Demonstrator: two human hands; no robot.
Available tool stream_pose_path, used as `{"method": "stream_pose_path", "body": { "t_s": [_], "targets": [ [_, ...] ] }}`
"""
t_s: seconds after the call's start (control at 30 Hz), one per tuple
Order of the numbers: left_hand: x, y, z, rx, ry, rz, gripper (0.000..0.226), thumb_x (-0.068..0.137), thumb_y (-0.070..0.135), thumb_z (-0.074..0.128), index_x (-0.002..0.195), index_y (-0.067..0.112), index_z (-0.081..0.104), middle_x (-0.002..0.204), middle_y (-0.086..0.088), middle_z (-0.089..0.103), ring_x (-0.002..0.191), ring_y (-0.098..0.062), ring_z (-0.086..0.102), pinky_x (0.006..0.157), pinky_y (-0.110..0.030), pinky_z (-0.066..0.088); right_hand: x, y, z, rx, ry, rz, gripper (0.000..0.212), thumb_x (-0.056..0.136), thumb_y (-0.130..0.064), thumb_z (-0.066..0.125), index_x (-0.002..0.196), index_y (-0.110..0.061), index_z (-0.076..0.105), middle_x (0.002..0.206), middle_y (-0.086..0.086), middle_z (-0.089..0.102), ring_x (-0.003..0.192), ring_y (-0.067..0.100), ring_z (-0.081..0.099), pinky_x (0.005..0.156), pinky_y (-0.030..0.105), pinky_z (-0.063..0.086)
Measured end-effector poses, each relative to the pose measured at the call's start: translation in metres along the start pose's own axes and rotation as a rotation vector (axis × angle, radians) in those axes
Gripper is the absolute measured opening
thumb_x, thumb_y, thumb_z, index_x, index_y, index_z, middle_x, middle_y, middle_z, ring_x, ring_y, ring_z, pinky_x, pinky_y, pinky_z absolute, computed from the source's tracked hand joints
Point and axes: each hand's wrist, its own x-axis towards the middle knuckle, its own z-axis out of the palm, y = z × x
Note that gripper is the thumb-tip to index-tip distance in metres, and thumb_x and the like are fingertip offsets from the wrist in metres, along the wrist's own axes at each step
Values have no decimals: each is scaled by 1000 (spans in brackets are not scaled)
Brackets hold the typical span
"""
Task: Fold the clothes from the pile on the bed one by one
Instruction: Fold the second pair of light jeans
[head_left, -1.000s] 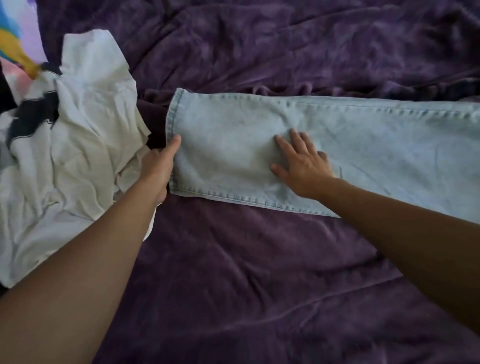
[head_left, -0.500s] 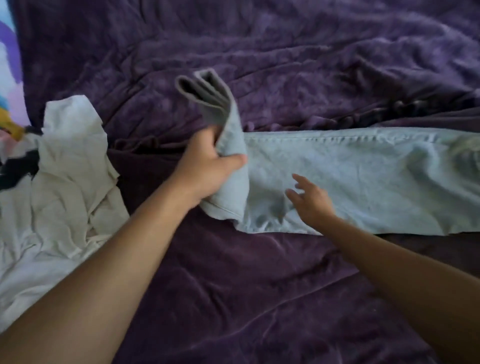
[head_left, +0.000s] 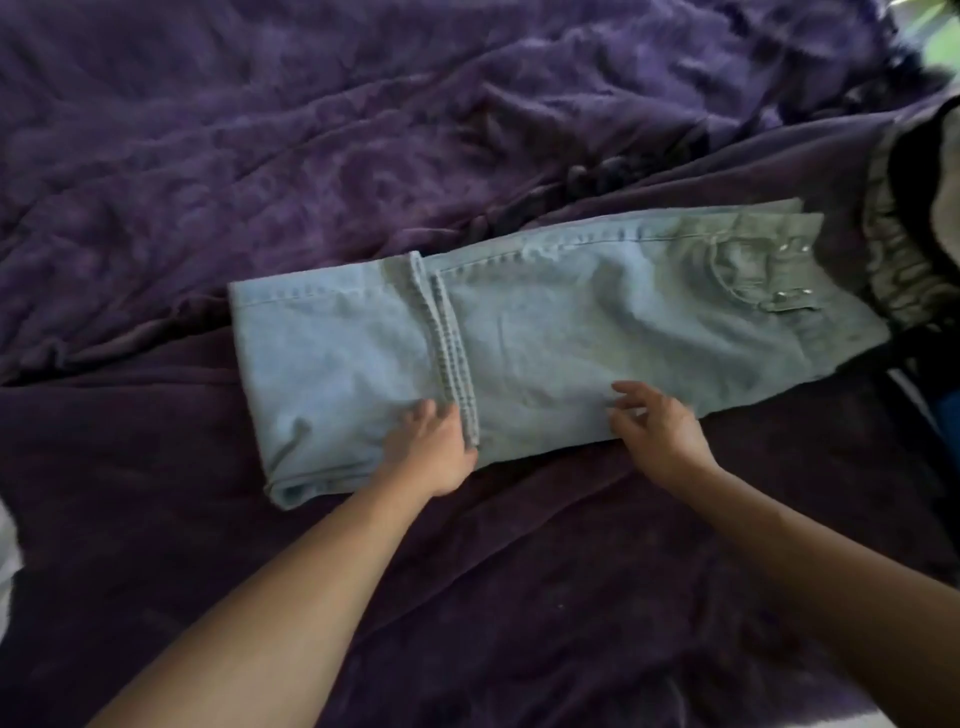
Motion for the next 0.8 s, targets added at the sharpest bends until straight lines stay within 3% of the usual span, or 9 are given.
{"method": "stream_pose_path", "body": {
  "t_s": [0.07, 0.13, 0.23, 0.3, 0.4, 0.5, 0.63, 0.73, 0.8],
  "targets": [
    [7, 25, -1, 35, 123, 38, 45, 90, 40, 54, 127, 16, 45, 129, -14, 41, 116, -35, 46, 93, -43, 44, 16, 16, -41, -39, 103, 10, 36, 87, -25, 61, 122, -22, 62, 105, -3, 68, 96, 20, 66, 81, 32, 50],
    [16, 51, 3, 87, 203, 133, 48, 90, 36, 53, 133, 19, 43, 135, -13, 38, 120, -34, 42, 96, -43, 42, 40, 30, -86, -111, 269, 25, 39, 86, -28, 60, 125, -23, 60, 116, 1, 66, 107, 23, 61, 87, 34, 46],
    [28, 93, 21, 97, 143, 182, 62, 92, 39, 49, 148, 32, 23, 153, -12, 17, 136, -36, 25, 105, -48, 33, 83, 52, -149, -201, 445, 113, 52, 83, -41, 60, 132, -25, 52, 133, 5, 52, 124, 27, 45, 98, 42, 39],
    [36, 116, 39, 116, 58, 152, 66, 95, 39, 44, 150, 39, 8, 159, -12, 1, 142, -40, 9, 109, -54, 25, 108, 70, -178, -201, 382, 252, 74, 78, -53, 66, 141, -23, 41, 141, 8, 45, 129, 29, 41, 103, 46, 37],
    [46, 130, 53, 215, -12, 92, 66, 96, 35, 36, 149, 41, -3, 158, -14, -14, 143, -45, -3, 109, -60, 19, 128, 88, -190, 113, 184, 399, 96, 67, -56, 79, 144, -14, 39, 140, 7, 51, 124, 26, 51, 102, 42, 45],
    [50, 128, 52, 238, -38, 74, 64, 97, 34, 31, 149, 41, -6, 158, -13, -16, 143, -45, -5, 109, -61, 17, 133, 93, -190, 290, 80, 435, 84, 63, -46, 86, 132, -10, 53, 125, 6, 62, 107, 24, 63, 89, 42, 55],
    [38, 123, 42, 200, -26, 106, 59, 99, 35, 32, 151, 38, 3, 160, -9, -9, 145, -40, -1, 111, -57, 17, 116, 63, -201, 539, -82, 361, 34, 71, -22, 83, 100, -8, 71, 90, 6, 76, 75, 20, 73, 58, 28, 58],
    [21, 120, 30, 143, 81, 145, 50, 96, 31, 40, 145, 27, 32, 152, -10, 25, 137, -31, 27, 105, -46, 32, 94, 13, -205, 591, -92, 146, 18, 77, -16, 78, 95, -14, 73, 88, 3, 76, 80, 19, 73, 69, 32, 60],
    [8, 112, 19, 18, 172, 164, 38, 94, 25, 46, 131, 17, 52, 131, -7, 49, 119, -26, 48, 95, -39, 43, 78, -29, -197, 622, -102, 12, 17, 79, -11, 75, 96, -13, 71, 89, 3, 75, 81, 18, 73, 69, 31, 59]
  ]
}}
